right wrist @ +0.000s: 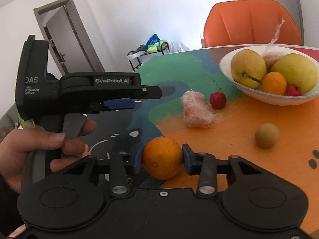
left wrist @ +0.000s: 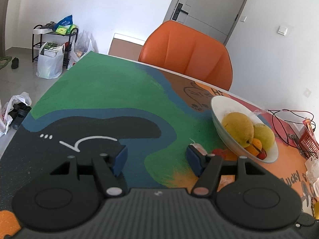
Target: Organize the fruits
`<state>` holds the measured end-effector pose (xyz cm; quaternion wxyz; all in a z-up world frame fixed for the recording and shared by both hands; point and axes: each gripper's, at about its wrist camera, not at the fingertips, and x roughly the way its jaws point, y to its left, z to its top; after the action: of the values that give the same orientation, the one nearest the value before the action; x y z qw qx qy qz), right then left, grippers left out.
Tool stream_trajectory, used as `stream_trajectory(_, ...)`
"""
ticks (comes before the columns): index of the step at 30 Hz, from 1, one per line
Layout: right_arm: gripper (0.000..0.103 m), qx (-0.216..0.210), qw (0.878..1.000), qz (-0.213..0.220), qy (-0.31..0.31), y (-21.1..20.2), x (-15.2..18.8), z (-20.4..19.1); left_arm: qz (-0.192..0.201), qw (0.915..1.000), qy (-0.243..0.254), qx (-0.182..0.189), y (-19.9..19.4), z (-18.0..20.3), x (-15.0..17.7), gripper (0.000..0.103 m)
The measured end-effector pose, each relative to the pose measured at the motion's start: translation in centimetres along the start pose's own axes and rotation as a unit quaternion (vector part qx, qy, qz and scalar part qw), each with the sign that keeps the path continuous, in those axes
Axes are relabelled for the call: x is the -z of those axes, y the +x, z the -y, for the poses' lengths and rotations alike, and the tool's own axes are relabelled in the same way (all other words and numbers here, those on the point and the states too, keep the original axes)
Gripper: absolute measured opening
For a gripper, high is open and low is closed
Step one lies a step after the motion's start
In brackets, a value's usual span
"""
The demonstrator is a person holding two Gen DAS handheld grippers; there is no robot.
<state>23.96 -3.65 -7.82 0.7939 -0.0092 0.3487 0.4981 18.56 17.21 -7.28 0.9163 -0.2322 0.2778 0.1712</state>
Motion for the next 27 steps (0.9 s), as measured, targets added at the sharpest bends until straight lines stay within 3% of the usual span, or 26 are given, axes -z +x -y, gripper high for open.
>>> stream_trajectory(14, 0.038, 0.036, 0.998, 0.038, 0.03, -3.4, -0.4, 2.4, -0.015, 0.999, 0.028, 0.03, 0.8, 2.8, 0.7, 0.064)
stream_trajectory(27, 0.038, 0.11, 0.987, 0.094, 0.072, -6.9, -0.7, 5.8, -0.033, 0.9954, 0.078, 0.044, 2.4, 6.8, 1.6, 0.064)
